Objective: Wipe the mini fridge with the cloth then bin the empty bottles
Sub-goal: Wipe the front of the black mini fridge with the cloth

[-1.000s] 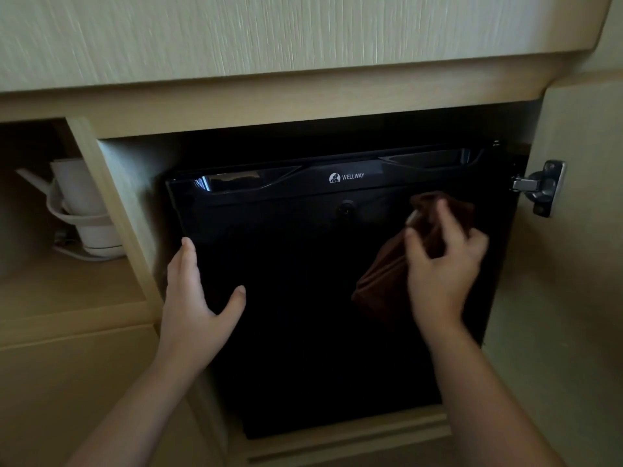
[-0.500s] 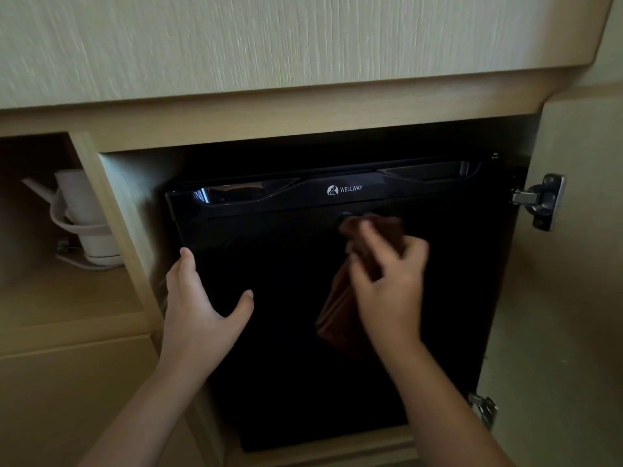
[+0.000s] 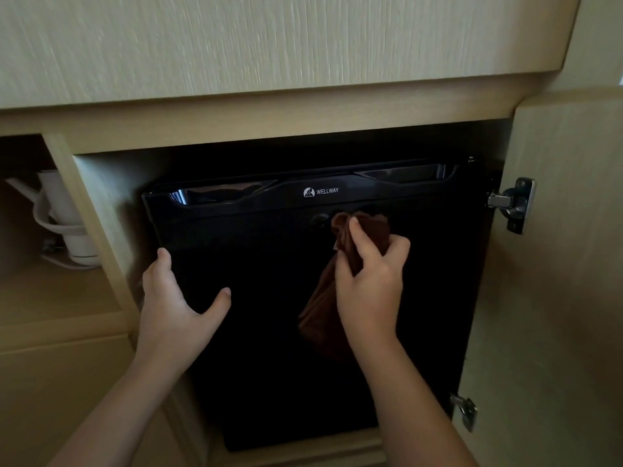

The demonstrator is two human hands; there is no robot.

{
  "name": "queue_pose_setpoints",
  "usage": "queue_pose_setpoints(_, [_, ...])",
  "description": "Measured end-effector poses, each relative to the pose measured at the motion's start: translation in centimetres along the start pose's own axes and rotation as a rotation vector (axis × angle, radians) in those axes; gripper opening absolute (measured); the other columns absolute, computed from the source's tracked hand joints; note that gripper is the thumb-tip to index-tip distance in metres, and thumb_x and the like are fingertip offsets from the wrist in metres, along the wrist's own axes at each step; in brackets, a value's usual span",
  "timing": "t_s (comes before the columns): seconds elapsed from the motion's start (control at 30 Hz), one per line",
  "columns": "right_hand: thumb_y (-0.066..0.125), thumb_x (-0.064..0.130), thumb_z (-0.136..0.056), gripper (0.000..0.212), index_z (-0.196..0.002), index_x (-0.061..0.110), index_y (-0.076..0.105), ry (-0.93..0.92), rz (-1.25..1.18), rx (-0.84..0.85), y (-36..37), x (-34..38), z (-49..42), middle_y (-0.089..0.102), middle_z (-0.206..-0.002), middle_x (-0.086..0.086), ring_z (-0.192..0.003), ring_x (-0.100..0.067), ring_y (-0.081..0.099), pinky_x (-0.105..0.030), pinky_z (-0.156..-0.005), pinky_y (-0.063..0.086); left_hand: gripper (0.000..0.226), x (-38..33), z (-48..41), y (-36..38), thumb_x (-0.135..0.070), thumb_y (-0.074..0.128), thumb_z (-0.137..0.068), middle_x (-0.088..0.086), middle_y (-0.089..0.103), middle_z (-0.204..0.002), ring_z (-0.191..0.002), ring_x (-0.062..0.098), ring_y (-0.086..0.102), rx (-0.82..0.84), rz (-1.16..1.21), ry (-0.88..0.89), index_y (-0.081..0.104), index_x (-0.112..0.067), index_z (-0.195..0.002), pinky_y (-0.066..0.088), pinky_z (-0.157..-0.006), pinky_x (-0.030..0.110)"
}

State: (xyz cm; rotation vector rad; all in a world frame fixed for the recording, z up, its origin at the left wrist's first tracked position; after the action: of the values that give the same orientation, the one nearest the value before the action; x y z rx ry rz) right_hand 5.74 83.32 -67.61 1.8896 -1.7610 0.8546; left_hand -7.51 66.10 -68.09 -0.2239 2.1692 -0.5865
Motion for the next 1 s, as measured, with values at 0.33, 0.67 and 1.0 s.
queue_pose_setpoints(0.33, [0.06,0.014,-0.087,0.045,-0.131,0.019,0.05,0.395,-0.104,-0.268,-6.6,-4.8,-5.1,0.038,-0.126,-0.014,-0.107,-0.014,0.047,-0.003,-0.088,0.025,0.096,0.4,0.3,0.1,-0.026,0.071,-0.076,0.004,0.015,-0.152,-0.137,0.025,0.025,0.001,0.02,-0.025,0.007,-0.015,-0.147,0.032,-0.106,0.045])
queue_pose_setpoints(0.67, [0.06,0.013,-0.087,0.043,-0.128,0.023,0.053,0.208,-0.083,-0.141,-5.0,-1.6,-5.5,0.033,-0.116,0.004,-0.098,-0.004,0.041,-0.011,-0.093,0.029,0.093,0.4,-0.1,0.1,-0.023,0.071,-0.077,0.006,0.017,-0.153,-0.137,0.025,0.025,-0.033,0.032,-0.04,0.01,-0.013,-0.147,0.031,-0.105,0.04])
queue_pose_setpoints(1.0, [0.059,0.019,-0.088,0.045,-0.132,0.019,0.048,0.316,-0.119,-0.254,-5.4,-4.8,-3.1,0.035,-0.128,-0.008,-0.104,-0.002,0.037,0.014,-0.074,0.019,0.09,0.6,0.2,-0.4,-0.023,0.069,-0.078,0.003,0.017,-0.153,-0.136,0.025,0.026,0.019,0.047,-0.013,0.011,-0.015,-0.147,0.033,-0.105,0.041])
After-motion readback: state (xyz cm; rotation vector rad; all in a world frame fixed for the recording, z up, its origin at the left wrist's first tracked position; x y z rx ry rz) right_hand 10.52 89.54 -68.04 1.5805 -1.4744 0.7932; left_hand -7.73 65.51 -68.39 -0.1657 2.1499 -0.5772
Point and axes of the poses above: each hand's wrist, its own z-axis away from the middle knuckle, its own y-axis out of the palm, x = y × z, the point moved 2 cm from there along -z, towards the middle knuckle
